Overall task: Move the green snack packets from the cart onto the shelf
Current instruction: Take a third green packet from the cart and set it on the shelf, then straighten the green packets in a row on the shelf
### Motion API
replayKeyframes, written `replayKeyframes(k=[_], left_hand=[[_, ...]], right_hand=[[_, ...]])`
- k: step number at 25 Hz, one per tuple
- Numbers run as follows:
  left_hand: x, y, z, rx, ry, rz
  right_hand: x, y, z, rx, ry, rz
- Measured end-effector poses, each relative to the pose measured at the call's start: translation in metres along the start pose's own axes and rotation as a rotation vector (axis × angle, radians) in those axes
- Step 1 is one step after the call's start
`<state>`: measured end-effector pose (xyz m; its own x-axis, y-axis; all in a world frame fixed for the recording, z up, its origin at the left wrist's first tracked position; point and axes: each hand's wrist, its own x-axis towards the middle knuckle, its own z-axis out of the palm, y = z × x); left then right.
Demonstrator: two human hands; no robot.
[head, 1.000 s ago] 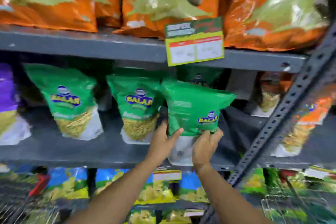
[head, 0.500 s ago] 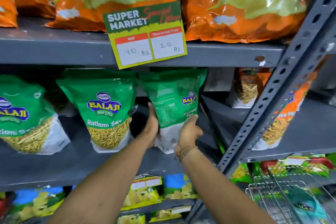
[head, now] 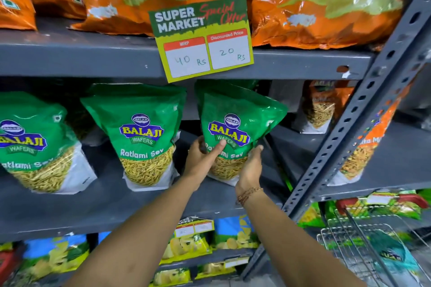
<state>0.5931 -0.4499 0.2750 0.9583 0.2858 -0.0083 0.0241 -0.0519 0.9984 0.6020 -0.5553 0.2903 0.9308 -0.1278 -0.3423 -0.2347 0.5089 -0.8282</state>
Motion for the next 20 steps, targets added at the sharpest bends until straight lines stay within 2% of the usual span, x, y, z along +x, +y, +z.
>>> replayKeyframes(k=[2, 4, 9, 10, 13, 14, 15, 16, 18, 20], left_hand=[[-0.008, -0.003, 0.0, 0.119, 0.092, 0.064], [-0.01, -0.003, 0.001, 0.224, 0.184, 0.037], [-0.015, 0.007, 0.006, 0.167, 0.152, -0.103], [-0.016, 0.008, 0.005, 0.164, 0.135, -0.116], [-0.034, 0.006, -0.019, 0.186, 0.12, -0.041], [-0.045, 0.006, -0.035, 0.154, 0.164, 0.046], [-0.056, 0.007, -0.053, 0.118, 0.241, 0.128], [-0.065, 0.008, -0.079, 0.098, 0.358, 0.184], [-0.079, 0.014, -0.137, 0.058, 0.674, 0.249], [-0.08, 0.025, -0.204, -0.113, 0.993, 0.3]], right_hand=[[0.005, -0.008, 0.0, -0.035, -0.082, -0.002], [0.008, -0.01, 0.004, -0.113, -0.084, 0.0], [0.004, -0.009, 0.006, -0.096, 0.008, 0.02], [0.003, -0.004, 0.004, -0.176, 0.081, 0.008], [-0.031, 0.03, 0.008, -0.472, 0.509, 0.021], [-0.055, 0.045, 0.018, -0.465, 0.493, -0.046], [-0.079, 0.06, 0.028, -0.433, 0.355, -0.146], [-0.106, 0.076, 0.048, -0.428, 0.143, -0.229], [-0.14, 0.103, 0.091, -0.517, -0.28, -0.382], [-0.16, 0.119, 0.147, -0.566, -0.532, -0.491]])
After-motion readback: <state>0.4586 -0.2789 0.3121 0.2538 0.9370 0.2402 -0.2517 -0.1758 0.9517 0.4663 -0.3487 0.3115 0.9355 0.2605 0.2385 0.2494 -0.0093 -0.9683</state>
